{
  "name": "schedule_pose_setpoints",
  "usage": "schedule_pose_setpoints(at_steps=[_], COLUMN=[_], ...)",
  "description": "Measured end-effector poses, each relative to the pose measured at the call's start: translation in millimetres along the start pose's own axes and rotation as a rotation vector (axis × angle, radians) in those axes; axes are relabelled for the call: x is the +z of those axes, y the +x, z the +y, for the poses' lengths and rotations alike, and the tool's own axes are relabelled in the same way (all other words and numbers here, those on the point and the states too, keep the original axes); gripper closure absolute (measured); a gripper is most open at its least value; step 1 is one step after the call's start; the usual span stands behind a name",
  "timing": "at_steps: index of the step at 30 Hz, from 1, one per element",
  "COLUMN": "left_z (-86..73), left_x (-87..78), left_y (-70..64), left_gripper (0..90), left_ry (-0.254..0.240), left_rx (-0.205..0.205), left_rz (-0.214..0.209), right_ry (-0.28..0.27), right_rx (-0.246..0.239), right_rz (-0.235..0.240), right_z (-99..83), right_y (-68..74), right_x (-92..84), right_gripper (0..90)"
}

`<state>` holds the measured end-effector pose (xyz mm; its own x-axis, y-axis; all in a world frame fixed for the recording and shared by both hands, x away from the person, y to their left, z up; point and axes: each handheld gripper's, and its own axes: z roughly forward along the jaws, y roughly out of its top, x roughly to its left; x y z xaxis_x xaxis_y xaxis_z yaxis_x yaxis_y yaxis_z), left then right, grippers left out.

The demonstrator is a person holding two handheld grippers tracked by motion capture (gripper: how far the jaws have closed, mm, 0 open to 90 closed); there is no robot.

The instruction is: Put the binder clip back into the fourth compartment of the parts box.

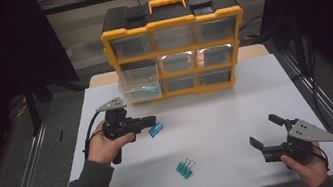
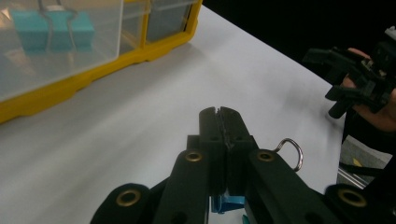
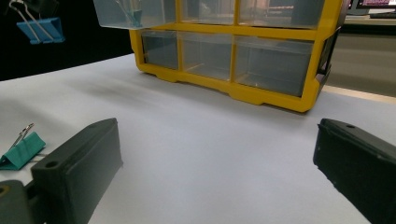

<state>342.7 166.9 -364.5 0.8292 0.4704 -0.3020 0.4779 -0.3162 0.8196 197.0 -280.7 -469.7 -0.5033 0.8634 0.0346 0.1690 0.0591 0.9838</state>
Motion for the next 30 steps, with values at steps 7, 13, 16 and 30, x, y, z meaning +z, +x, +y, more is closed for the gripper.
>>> schedule_pose_setpoints(at_steps=[7,13,16,30], left_z=[19.4,35.6,42.8,76.6], left_x=[-7.7,-13.6,-16.0,-25.0], left_y=[0.8,3.2,3.7,6.8], left_gripper=[89.4,89.3,89.3,89.3], left_ry=[-0.008,-0.004,-0.010,-0.032], left_rx=[-0.002,0.003,0.005,0.016], left_rz=[0.002,0.017,0.011,0.049], right_ry=[-0.002,-0.002,-0.001,-0.003], right_rx=[-0.004,-0.004,-0.002,0.006], right_rz=[0.002,0.002,0.001,-0.003], right_z=[0.1,0.2,0.1,0.3], right_y=[0.0,0.0,-0.1,0.2], right_x=[0.0,-0.1,-0.2,-0.2], right_gripper=[0.5,0.5,0.5,0.5])
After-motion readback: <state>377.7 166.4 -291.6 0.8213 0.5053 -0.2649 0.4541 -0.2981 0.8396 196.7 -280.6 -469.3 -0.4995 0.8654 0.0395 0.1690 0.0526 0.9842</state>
